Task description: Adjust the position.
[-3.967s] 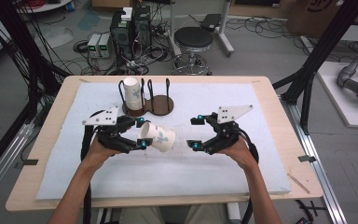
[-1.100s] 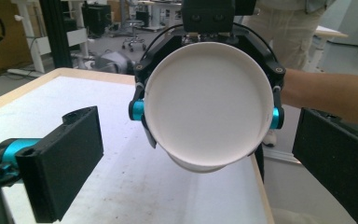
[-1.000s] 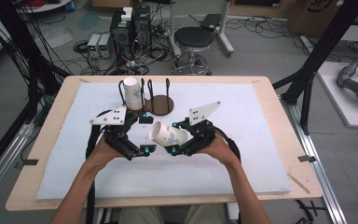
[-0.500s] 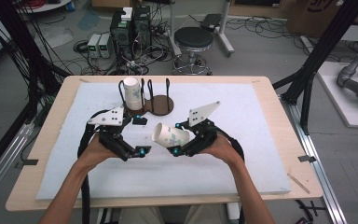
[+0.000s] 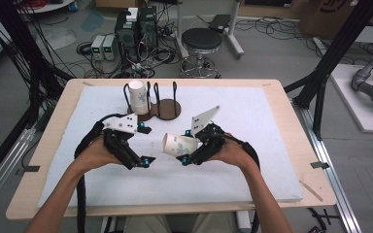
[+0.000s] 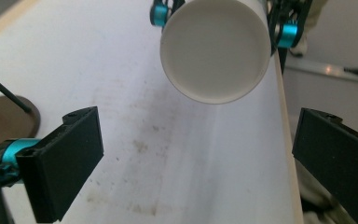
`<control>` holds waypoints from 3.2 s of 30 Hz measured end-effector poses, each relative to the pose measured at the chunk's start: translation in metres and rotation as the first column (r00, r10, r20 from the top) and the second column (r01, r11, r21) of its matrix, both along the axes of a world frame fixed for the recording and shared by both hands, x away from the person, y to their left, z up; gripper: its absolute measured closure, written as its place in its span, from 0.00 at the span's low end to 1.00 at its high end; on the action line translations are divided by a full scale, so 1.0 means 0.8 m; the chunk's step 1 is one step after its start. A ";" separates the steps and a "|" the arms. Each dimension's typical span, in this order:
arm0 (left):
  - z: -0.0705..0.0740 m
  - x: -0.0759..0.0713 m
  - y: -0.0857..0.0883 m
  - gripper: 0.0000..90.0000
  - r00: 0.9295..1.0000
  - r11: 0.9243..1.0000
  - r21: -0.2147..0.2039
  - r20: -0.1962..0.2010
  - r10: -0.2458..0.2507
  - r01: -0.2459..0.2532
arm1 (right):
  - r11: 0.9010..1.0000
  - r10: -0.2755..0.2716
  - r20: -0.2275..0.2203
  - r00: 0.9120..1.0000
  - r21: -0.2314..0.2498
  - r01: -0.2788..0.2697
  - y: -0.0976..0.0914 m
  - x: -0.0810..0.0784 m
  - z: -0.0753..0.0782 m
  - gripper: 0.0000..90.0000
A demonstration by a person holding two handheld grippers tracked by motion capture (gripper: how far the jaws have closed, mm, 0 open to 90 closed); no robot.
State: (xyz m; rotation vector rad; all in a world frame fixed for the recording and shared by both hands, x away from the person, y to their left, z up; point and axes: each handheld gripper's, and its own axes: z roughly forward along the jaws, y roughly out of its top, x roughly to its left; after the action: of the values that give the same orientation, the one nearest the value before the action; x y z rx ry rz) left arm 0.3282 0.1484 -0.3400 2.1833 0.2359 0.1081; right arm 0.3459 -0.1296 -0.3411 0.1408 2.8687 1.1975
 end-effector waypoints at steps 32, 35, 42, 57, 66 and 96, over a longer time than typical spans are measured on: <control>-0.009 0.015 -0.033 0.04 0.996 0.967 0.242 -0.073 -0.059 0.075 | 0.951 0.038 0.042 0.998 -0.308 -0.023 0.046 -0.002 -0.003 0.32; -0.011 0.016 -0.038 0.04 0.995 0.967 0.241 -0.070 -0.066 0.081 | 0.950 0.039 0.043 0.998 -0.311 -0.023 0.047 -0.002 -0.003 0.33; -0.012 0.016 -0.045 0.04 0.995 0.968 0.236 -0.073 -0.074 0.090 | 0.951 0.038 0.040 0.998 -0.309 -0.024 0.047 -0.002 -0.003 0.33; -0.014 0.020 -0.055 0.04 0.992 0.965 0.237 -0.090 -0.091 0.110 | 0.951 0.048 0.036 0.998 -0.307 -0.034 0.050 -0.002 -0.006 0.34; -0.019 0.023 -0.060 0.19 0.988 0.966 0.220 -0.108 -0.112 0.134 | 0.949 0.048 0.035 0.998 -0.312 -0.034 0.051 -0.002 -0.006 0.34; -0.024 0.023 -0.060 0.40 0.985 0.957 0.240 -0.096 -0.144 0.163 | 0.948 0.063 0.027 0.998 -0.315 -0.052 0.058 -0.003 -0.011 0.34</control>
State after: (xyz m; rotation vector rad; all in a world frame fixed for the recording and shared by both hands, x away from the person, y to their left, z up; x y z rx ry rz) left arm 0.3463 0.1001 -0.3589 2.4481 0.0987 -0.0372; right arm 0.3437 -0.0831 -0.3500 0.0257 3.0005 0.7226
